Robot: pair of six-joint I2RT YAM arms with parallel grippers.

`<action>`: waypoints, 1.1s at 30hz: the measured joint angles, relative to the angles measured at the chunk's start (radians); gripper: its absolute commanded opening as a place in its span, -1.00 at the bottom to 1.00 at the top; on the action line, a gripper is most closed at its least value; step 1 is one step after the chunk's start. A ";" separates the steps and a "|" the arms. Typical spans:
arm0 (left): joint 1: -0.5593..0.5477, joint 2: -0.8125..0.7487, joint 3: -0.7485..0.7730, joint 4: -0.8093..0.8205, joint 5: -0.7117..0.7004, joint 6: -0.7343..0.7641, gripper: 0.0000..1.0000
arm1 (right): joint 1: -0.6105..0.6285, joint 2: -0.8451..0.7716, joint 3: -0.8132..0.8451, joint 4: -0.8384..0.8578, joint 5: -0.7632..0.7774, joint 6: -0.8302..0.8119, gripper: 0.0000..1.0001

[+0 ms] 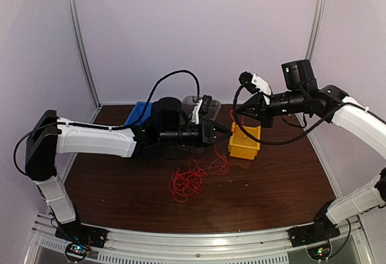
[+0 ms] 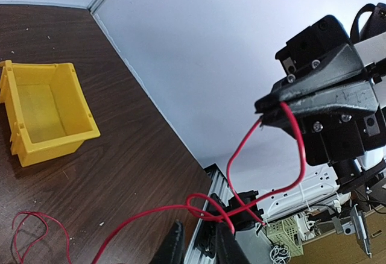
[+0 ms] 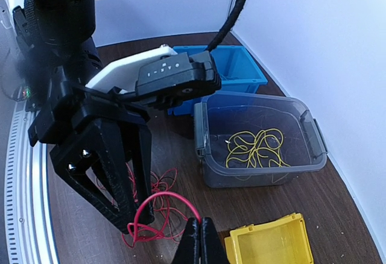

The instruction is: Untangle the cables

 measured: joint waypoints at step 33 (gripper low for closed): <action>0.008 0.030 0.050 -0.109 0.019 -0.071 -1.00 | 0.053 0.005 -0.039 0.002 0.089 -0.052 -0.94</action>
